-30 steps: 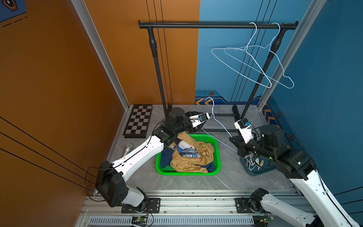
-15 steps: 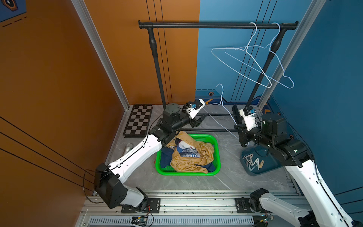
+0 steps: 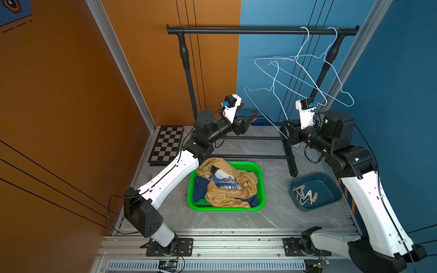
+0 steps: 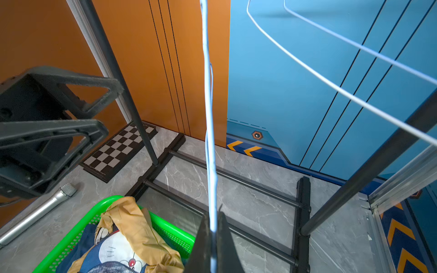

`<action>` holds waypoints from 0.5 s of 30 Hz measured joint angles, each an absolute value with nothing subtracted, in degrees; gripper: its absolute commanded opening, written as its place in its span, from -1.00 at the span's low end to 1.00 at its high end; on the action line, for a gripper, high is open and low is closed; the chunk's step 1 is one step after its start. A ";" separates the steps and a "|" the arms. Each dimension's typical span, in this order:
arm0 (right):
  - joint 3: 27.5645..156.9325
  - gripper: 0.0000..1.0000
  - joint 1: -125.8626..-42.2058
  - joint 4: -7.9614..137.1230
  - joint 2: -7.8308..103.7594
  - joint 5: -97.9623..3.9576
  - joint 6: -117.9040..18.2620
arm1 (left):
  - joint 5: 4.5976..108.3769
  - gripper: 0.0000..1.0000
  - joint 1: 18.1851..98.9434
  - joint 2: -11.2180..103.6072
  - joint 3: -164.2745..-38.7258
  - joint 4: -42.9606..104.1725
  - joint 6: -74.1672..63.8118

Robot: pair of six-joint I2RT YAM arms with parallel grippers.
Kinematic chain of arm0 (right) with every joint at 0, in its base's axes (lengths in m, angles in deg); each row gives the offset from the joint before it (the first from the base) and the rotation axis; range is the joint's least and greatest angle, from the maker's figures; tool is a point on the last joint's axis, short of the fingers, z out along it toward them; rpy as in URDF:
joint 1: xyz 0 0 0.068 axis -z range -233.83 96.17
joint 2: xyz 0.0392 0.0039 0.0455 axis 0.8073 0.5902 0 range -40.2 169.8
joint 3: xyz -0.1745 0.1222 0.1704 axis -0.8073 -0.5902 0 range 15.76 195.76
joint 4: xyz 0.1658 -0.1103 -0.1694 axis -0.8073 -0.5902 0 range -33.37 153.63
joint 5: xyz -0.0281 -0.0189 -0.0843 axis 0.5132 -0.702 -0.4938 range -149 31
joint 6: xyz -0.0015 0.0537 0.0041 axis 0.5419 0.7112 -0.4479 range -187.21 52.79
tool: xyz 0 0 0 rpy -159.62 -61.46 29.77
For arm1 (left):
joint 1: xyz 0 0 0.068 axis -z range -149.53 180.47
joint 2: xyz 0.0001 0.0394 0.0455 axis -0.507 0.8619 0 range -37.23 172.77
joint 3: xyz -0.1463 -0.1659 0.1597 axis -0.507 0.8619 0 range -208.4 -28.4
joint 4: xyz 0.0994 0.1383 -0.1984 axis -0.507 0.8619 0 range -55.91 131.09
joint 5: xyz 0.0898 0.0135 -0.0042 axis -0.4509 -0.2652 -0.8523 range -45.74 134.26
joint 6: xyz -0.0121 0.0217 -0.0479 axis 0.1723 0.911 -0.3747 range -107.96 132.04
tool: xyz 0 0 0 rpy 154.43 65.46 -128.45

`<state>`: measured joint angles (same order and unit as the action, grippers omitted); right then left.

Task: Remove the clothespins securing t-shirts to the hanger
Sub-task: Place the hanger on the clothes rail.

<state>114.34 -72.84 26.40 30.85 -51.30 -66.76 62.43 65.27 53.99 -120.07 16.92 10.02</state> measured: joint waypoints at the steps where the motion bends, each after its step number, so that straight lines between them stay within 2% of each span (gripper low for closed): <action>1: 115.31 -1.00 -72.79 26.72 31.52 -51.30 -66.76 | 62.56 0.44 65.27 54.51 -120.88 16.88 9.52; 15: 129.86 -1.00 -71.04 29.89 40.70 -50.16 -65.73 | 64.51 0.45 63.48 61.88 -135.11 15.78 5.23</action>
